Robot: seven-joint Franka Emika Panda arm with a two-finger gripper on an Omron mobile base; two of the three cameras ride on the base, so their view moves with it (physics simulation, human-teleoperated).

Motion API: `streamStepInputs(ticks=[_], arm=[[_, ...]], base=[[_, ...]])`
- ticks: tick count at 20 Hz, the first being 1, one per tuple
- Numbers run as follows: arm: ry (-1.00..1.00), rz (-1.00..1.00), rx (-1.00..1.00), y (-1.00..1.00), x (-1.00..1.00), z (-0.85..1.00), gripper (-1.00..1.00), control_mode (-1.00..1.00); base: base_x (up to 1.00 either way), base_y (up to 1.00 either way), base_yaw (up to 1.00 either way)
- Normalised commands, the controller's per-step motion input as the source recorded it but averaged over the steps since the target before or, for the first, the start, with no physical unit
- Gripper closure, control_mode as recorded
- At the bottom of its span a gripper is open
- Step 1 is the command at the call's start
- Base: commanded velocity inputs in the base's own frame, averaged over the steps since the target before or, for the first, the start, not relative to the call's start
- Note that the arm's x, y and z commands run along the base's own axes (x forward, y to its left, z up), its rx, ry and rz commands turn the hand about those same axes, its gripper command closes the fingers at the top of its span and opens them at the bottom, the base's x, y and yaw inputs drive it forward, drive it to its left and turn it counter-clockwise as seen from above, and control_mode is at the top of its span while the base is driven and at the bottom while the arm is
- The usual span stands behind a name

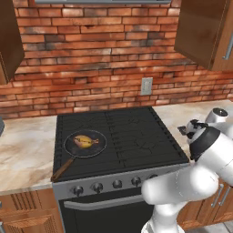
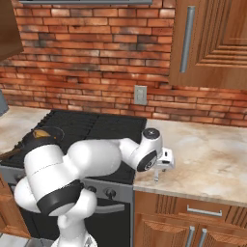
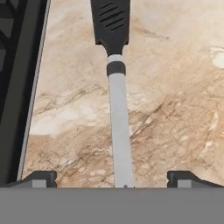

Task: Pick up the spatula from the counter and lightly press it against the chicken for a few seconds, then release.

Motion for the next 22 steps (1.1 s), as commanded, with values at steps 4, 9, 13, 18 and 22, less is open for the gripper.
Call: streamStepInputs(ticks=[4,9,13,18,22], arm=[[0.00,0.00,0.00,-0.13,0.13,-0.17,-1.00,-1.00],[0.00,0.00,0.00,-0.13,0.16,-0.13,-1.00,-1.00],[0.01,0.00,0.00,-0.09,0.17,-0.13,-1.00,-1.00],[0.01,0.00,0.00,-0.02,0.13,-0.16,-1.00,-1.00],[0.00,0.00,0.00,0.00,0.09,-0.19,-1.00,-1.00]], base=[[0.00,0.00,0.00],[0.00,0.00,0.00],[0.00,0.00,0.00],[0.00,0.00,0.00],[0.00,0.00,0.00]])
